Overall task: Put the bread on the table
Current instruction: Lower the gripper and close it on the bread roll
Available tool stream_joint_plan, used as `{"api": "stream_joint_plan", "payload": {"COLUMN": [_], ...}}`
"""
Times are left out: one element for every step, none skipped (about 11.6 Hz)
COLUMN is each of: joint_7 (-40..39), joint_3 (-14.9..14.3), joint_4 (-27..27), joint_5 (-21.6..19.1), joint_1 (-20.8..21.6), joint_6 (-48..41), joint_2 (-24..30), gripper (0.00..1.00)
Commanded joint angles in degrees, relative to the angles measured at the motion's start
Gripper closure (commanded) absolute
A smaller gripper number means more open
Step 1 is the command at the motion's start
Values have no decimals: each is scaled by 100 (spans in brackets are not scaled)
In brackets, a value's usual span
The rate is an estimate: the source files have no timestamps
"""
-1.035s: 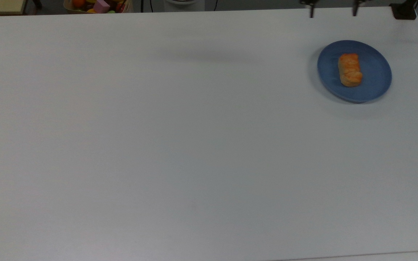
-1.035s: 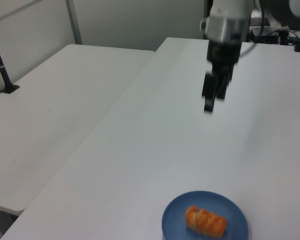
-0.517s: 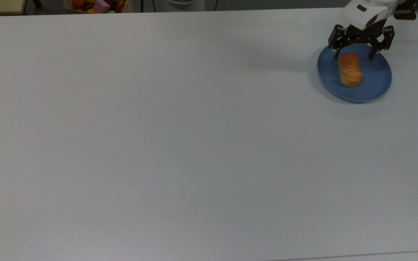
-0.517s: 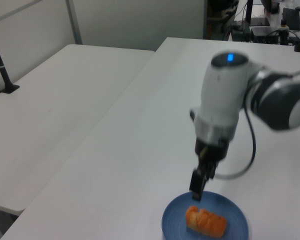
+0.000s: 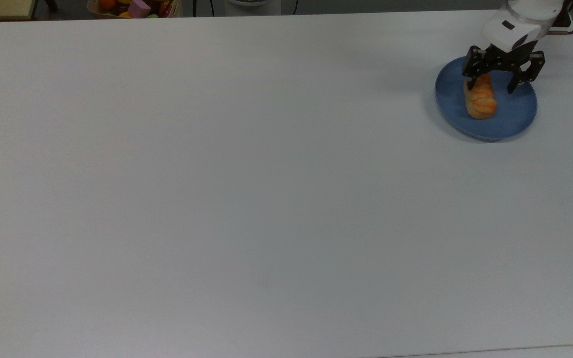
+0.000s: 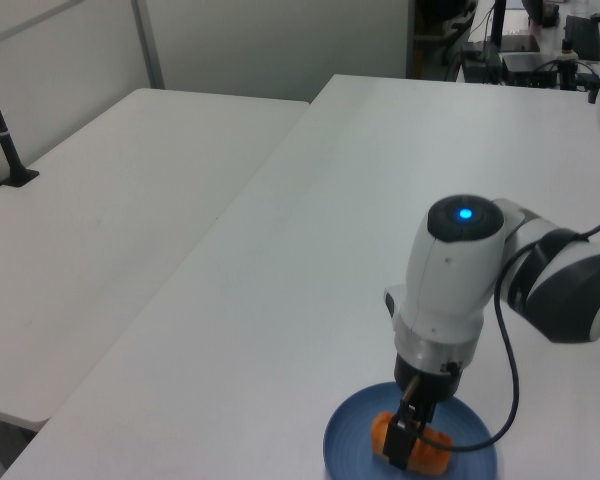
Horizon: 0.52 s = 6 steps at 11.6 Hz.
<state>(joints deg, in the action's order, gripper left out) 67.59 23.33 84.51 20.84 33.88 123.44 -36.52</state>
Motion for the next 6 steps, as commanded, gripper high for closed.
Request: {"api": "stream_joint_plan", "payload": {"joint_7": [167,158,167,167,150,123], "joint_3": [4,4,4,13,65,83], "joint_4": [-76,-49,-14,-22,-31,-23], "joint_5": [393,507,587,596,588,570], "joint_1": [22,30,31,31,-22,-74], "joint_6": [40,31,31,31,-12,-30], "joint_2": [-128,-128,-128,-119,-23,126], "gripper": [41,58,86,100,100,100]}}
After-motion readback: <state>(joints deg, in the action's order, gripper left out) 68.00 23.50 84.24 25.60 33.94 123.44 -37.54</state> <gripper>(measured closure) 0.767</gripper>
